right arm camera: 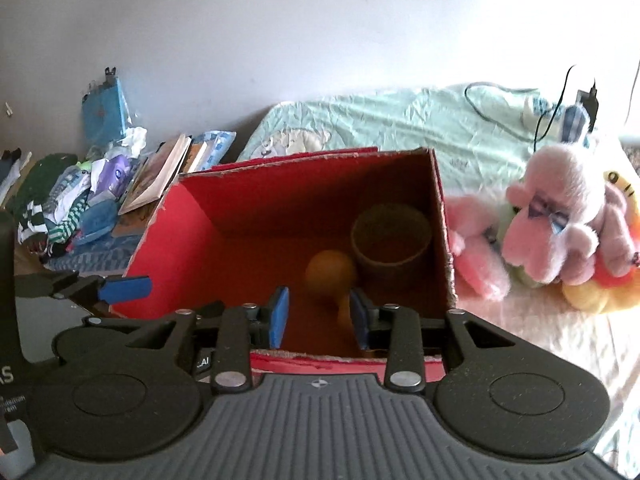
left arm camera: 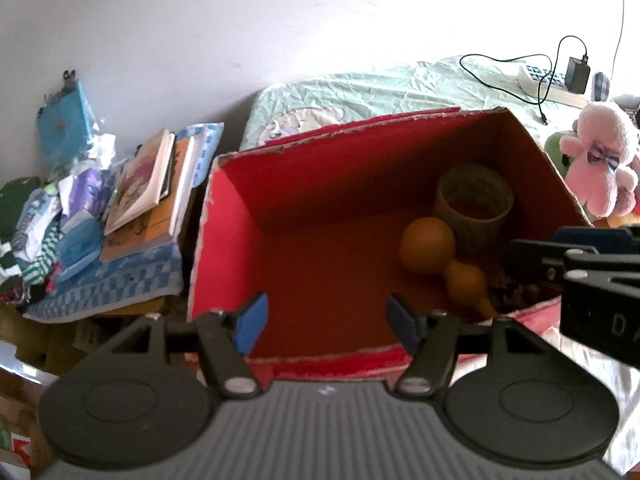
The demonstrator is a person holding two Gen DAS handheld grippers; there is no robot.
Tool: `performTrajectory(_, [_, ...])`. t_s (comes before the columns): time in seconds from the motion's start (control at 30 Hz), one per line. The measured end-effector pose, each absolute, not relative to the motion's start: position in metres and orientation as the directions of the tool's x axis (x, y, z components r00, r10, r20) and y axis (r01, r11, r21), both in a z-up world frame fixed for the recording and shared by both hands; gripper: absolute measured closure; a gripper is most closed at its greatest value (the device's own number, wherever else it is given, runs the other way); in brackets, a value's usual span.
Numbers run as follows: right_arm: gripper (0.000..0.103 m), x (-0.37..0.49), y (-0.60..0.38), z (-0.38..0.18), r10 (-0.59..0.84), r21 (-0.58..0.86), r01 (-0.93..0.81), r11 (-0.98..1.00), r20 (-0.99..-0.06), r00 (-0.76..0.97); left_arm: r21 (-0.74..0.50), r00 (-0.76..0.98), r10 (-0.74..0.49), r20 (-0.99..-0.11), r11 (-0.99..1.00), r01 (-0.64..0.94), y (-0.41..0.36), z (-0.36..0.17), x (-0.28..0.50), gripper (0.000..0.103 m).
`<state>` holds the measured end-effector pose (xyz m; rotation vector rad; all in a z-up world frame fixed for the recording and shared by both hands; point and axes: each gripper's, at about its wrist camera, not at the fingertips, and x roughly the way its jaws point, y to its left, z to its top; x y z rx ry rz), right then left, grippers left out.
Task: Organize objects
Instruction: 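Withdraw the right gripper from the box toward the white cable bundle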
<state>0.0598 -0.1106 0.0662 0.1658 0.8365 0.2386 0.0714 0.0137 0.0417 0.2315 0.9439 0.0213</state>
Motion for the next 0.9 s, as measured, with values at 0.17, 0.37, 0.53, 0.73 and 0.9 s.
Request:
performTrajectory(0.17, [0.051,0.049,-0.122,0.065,0.261,0.238,-0.128,0.963,-0.699,0.665,0.236,0.599,0.163,-0.784,0.971,0.045,0.009,0.042,0.058,0.031])
performTrajectory(0.37, [0.048,0.035,-0.134,0.061,0.271,0.255,-0.124,0.959,-0.703,0.657,0.243,0.591,0.185,-0.785,0.970,0.019,0.003,0.045,0.044,0.027])
performTrajectory(0.53, [0.041,0.026,-0.142,0.058,0.304,0.283,-0.140,0.949,-0.704,0.642,0.251,0.572,0.201,-0.795,0.968,0.008,-0.006,0.039,0.035,0.025])
performTrajectory(0.73, [0.038,0.016,-0.151,0.049,0.334,0.313,-0.145,0.938,-0.715,0.614,0.252,0.544,0.214,-0.811,0.968,-0.007,-0.016,0.028,0.025,0.023])
performTrajectory(0.9, [0.038,0.009,-0.157,0.040,0.325,0.306,-0.136,0.942,-0.735,0.595,0.260,0.527,0.230,-0.818,0.965,-0.017,-0.024,0.019,0.017,0.019])
